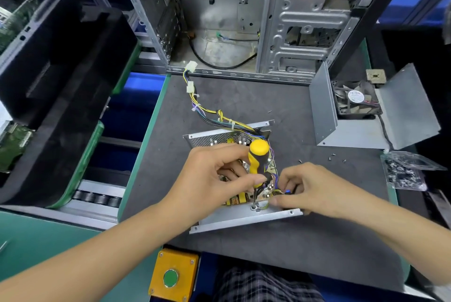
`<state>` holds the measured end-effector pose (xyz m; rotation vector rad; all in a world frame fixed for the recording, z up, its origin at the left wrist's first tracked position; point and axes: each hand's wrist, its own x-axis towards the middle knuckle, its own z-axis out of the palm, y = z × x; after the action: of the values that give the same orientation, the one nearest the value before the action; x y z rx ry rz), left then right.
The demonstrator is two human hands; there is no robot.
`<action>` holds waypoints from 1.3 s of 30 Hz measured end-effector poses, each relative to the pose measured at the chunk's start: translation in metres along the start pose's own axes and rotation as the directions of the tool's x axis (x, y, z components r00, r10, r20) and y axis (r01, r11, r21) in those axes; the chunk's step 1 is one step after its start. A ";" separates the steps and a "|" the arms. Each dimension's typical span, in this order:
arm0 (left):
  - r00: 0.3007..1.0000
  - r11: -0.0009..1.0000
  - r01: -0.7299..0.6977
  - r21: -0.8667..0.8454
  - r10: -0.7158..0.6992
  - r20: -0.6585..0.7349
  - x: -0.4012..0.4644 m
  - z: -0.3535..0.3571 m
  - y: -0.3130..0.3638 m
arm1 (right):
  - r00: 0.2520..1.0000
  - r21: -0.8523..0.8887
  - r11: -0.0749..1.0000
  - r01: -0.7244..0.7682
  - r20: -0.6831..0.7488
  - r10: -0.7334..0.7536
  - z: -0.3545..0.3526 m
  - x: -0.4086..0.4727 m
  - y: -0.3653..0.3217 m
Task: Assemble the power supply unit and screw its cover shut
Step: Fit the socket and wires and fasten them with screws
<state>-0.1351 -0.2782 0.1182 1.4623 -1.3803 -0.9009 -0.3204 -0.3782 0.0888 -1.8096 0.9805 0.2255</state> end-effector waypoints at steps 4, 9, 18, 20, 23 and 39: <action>1.000 1.000 0.010 0.004 -0.010 0.012 -0.001 0.000 -0.002 | 0.999 0.175 0.984 -0.015 0.049 0.006 0.003 -0.001 0.000; 1.000 0.999 0.029 0.015 -0.029 0.010 -0.001 0.000 0.001 | 0.998 0.313 0.948 -0.054 0.050 0.041 0.006 -0.003 -0.001; 1.000 0.999 0.020 0.029 -0.020 -0.005 0.001 0.001 0.002 | 0.992 0.257 0.965 -0.053 -0.096 0.080 0.011 -0.005 -0.003; 1.000 0.999 0.013 0.032 -0.012 -0.008 0.001 0.001 0.002 | 0.993 0.189 0.982 -0.029 -0.109 0.050 0.012 -0.004 -0.005; 1.000 1.000 0.013 0.014 -0.012 -0.025 0.000 0.002 0.000 | 0.991 0.088 0.996 -0.033 -0.123 0.043 0.012 0.000 -0.006; 0.999 0.999 0.025 -0.033 -0.026 -0.023 -0.002 -0.002 -0.003 | 0.994 0.336 0.942 -0.004 -0.104 0.042 0.019 0.005 -0.003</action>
<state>-0.1322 -0.2764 0.1162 1.4643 -1.3268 -0.9155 -0.3097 -0.3641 0.0789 -1.5095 1.0486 -0.0289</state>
